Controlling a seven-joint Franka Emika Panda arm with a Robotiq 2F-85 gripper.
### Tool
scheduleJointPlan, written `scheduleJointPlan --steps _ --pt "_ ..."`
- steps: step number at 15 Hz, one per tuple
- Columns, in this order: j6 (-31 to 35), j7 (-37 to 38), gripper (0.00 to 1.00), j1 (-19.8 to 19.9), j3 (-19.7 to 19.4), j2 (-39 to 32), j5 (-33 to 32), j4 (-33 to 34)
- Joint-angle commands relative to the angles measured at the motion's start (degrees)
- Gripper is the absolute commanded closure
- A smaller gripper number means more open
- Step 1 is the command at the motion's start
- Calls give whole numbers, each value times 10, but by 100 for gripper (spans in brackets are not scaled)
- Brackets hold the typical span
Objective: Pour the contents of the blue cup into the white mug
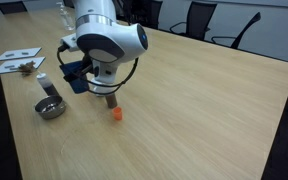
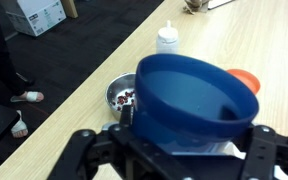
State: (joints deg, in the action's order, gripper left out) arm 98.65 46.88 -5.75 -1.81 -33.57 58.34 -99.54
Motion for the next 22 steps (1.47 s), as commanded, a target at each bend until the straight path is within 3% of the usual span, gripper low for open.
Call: scheduleJointPlan --steps 1,4,5,11,15,22 --pt "1 2 11 6 6 -1 -3 1" --pt "1 2 11 6 6 -1 -3 1" --pt "1 2 36 6 6 -1 -3 1" --pt "137 120 36 -16 0 11 55 -30" --pt "233 241 36 -44 0 19 29 -39" --pt "248 385 36 -67 20 19 -42 -30"
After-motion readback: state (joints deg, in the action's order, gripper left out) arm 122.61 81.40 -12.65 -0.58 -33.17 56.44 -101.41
